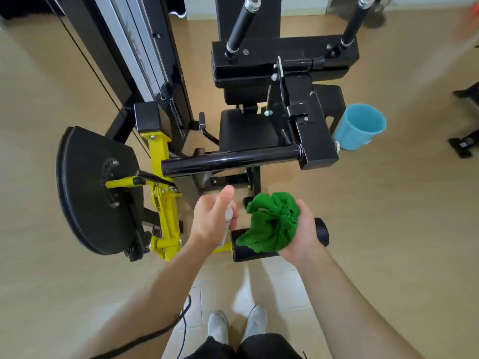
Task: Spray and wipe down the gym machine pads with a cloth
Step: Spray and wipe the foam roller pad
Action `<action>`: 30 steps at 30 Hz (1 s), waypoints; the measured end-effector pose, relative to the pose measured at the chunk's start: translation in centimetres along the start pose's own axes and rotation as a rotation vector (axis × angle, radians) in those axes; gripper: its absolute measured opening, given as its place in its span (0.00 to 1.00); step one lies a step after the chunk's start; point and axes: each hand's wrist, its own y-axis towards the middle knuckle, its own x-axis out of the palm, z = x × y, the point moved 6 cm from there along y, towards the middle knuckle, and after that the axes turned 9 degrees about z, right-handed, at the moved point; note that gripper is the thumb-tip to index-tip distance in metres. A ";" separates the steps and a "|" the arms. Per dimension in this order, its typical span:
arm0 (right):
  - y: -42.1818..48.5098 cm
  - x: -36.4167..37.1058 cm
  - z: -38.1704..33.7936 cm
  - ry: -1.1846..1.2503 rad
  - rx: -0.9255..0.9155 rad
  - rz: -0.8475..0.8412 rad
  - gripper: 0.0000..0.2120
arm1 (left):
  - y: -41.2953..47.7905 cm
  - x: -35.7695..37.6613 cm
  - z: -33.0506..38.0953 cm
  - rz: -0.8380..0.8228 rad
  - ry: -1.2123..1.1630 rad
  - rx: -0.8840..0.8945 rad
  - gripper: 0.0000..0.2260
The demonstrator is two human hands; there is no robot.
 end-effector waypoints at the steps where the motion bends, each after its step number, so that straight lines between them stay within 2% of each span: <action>1: 0.7 -1.4 0.8 0.013 0.029 0.046 0.21 | 0.1 0.1 -1.5 -0.004 0.015 -0.030 0.29; 9: 8.6 -6.4 3.9 0.049 0.090 0.211 0.28 | 4.5 2.1 -12.6 0.047 0.128 -0.230 0.31; 12: 13.9 -7.1 3.3 0.015 0.071 0.196 0.29 | 7.9 3.6 -16.6 0.130 0.127 -0.268 0.31; 17: 25.2 -7.1 1.8 -0.126 -0.029 0.137 0.26 | 15.2 7.7 -23.8 0.197 0.066 -0.197 0.32; 23: 36.8 -7.9 0.0 -0.096 -0.099 0.004 0.29 | 22.9 11.0 -33.6 0.487 -0.175 -0.242 0.22; 27: 42.1 -9.3 0.1 -0.059 -0.118 -0.071 0.28 | 26.4 12.3 -37.2 0.538 -0.171 -0.131 0.27; 30: 44.3 -10.5 1.0 -0.050 -0.132 -0.067 0.26 | 27.7 12.8 -38.0 0.576 -0.212 -0.076 0.28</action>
